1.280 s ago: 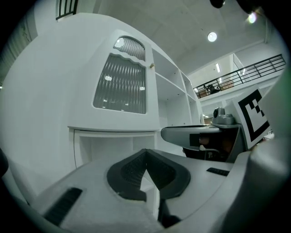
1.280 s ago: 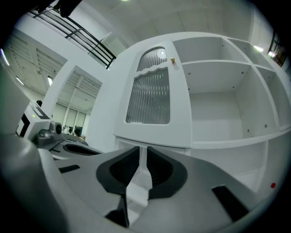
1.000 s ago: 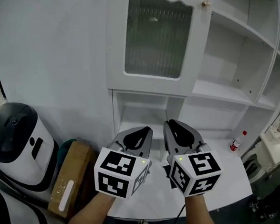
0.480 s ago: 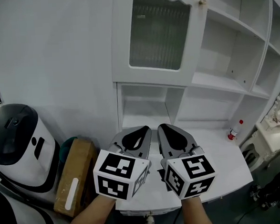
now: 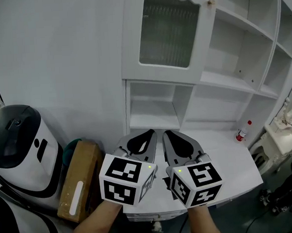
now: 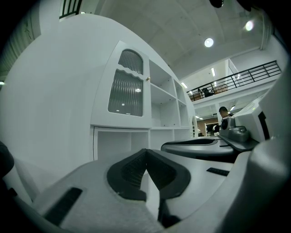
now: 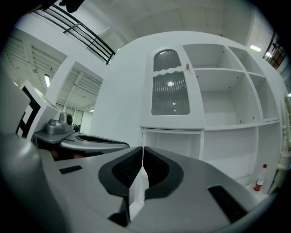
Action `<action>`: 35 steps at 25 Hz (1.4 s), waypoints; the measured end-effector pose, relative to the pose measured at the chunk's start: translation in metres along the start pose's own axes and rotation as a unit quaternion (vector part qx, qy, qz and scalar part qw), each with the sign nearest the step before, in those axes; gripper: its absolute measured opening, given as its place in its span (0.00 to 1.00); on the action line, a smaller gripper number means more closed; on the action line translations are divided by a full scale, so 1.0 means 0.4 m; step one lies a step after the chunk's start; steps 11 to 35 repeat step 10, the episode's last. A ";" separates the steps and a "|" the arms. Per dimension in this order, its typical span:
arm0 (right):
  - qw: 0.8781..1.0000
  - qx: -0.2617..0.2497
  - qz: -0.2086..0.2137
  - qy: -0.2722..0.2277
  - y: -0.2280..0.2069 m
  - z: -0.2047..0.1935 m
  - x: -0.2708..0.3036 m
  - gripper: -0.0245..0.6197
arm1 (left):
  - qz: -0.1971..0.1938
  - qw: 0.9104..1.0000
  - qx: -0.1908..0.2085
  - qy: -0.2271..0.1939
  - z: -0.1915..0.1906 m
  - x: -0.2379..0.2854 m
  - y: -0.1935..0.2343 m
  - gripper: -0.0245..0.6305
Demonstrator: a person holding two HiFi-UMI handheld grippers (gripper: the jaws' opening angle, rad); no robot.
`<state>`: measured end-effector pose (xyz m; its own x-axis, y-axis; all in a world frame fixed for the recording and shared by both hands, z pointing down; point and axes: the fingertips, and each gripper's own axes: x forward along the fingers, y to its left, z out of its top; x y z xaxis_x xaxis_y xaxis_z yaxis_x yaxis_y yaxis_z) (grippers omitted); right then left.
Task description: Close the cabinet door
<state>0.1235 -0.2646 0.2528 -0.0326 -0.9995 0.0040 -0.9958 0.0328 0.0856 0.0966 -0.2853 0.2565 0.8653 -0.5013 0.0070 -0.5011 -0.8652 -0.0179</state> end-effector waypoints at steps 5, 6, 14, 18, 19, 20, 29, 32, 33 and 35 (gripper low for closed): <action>1.000 -0.003 -0.003 -0.001 0.009 0.000 -0.013 0.07 | -0.001 1.000 0.003 -0.001 -0.003 -0.010 -0.008 0.05; 1.000 -0.004 -0.004 -0.001 0.008 0.000 -0.016 0.07 | 0.000 1.000 0.003 -0.001 -0.002 -0.011 -0.009 0.05; 1.000 -0.004 -0.006 0.000 0.005 -0.004 -0.024 0.07 | 0.003 1.000 0.004 -0.001 -0.003 -0.015 -0.011 0.05; 1.000 -0.004 -0.006 0.000 0.005 -0.004 -0.024 0.07 | 0.003 1.000 0.004 -0.001 -0.003 -0.015 -0.011 0.05; 1.000 -0.004 -0.006 0.000 0.005 -0.004 -0.024 0.07 | 0.003 1.000 0.004 -0.001 -0.003 -0.015 -0.011 0.05; 1.000 -0.004 -0.006 0.000 0.005 -0.004 -0.024 0.07 | 0.003 1.000 0.004 -0.001 -0.003 -0.015 -0.011 0.05; 1.000 -0.004 -0.006 0.000 0.005 -0.004 -0.024 0.07 | 0.003 1.000 0.004 -0.001 -0.003 -0.015 -0.011 0.05; 1.000 -0.004 -0.006 0.000 0.005 -0.004 -0.024 0.07 | 0.003 1.000 0.004 -0.001 -0.003 -0.015 -0.011 0.05; 1.000 -0.004 -0.006 0.000 0.005 -0.004 -0.024 0.07 | 0.003 1.000 0.004 -0.001 -0.003 -0.015 -0.011 0.05; 1.000 -0.004 -0.006 0.000 0.005 -0.004 -0.024 0.07 | 0.003 1.000 0.004 -0.001 -0.003 -0.015 -0.011 0.05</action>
